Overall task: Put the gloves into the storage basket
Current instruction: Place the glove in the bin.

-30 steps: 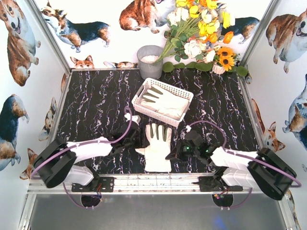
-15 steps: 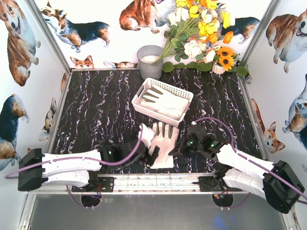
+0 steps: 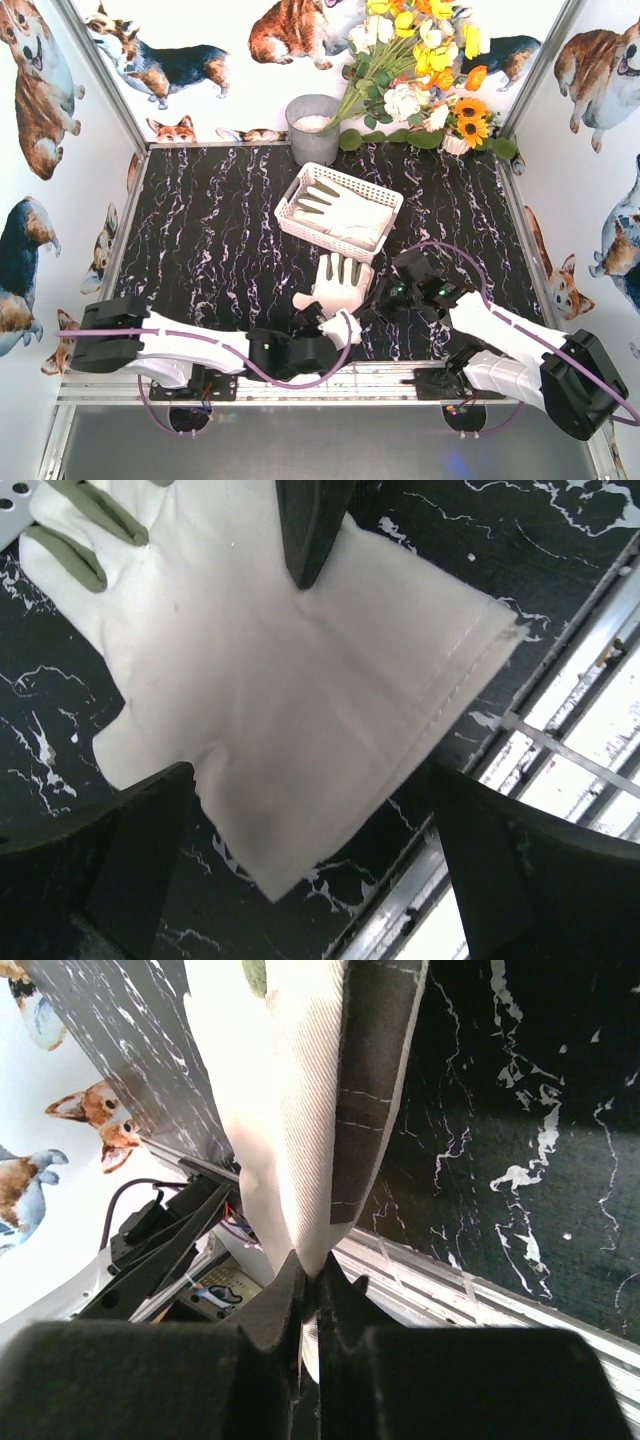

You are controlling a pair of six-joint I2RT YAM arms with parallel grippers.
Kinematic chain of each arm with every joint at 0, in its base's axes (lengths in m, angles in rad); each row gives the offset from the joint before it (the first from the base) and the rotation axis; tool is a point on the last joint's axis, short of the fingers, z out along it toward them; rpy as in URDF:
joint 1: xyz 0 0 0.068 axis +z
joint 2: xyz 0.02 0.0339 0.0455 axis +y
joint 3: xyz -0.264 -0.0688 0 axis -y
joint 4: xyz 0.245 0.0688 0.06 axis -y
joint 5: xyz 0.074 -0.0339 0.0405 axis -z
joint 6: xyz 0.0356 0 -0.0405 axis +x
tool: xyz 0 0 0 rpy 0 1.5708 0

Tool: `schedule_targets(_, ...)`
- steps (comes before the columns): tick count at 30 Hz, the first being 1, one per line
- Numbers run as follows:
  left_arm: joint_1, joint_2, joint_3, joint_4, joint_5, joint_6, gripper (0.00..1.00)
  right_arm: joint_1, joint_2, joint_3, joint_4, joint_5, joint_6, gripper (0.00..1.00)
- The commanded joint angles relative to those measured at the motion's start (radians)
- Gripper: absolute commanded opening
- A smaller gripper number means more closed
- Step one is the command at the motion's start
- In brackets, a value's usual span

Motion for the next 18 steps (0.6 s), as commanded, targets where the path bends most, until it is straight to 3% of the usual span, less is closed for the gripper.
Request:
schedule_targets(1, -0.004, 0.087, 0.047, 0.094, -0.078, 0.066, 0.95, -0.012, 0.004, 0.044, 0.040, -0.077, 0.027, 0.00)
schedule_targets(4, 0.000, 0.162, 0.078, 0.096, -0.114, 0.074, 0.92, -0.016, -0.001, 0.032, 0.056, -0.094, 0.045, 0.00)
schedule_targets(5, 0.002, 0.182, 0.087, 0.092, -0.124, 0.075, 0.88, -0.019, -0.005, 0.029, 0.063, -0.099, 0.057, 0.00)
schedule_targets(11, 0.005, 0.205, 0.104, 0.090, -0.145, 0.061, 0.21, -0.035, -0.017, -0.005, 0.117, -0.110, 0.101, 0.00)
schedule_targets(13, 0.012, 0.199, 0.107, 0.078, -0.150, 0.035, 0.03, -0.036, -0.018, -0.010, 0.113, -0.096, 0.101, 0.00)
schedule_targets(14, 0.018, 0.195, 0.107, 0.072, -0.144, 0.024, 0.00, -0.037, -0.019, -0.015, 0.112, -0.088, 0.101, 0.04)
schedule_targets(16, 0.031, 0.187, 0.104, 0.062, -0.132, -0.002, 0.00, -0.038, -0.023, -0.025, 0.119, -0.071, 0.107, 0.26)
schedule_targets(18, 0.046, 0.177, 0.099, 0.058, -0.103, -0.027, 0.00, -0.038, -0.030, -0.039, 0.137, -0.062, 0.117, 0.41)
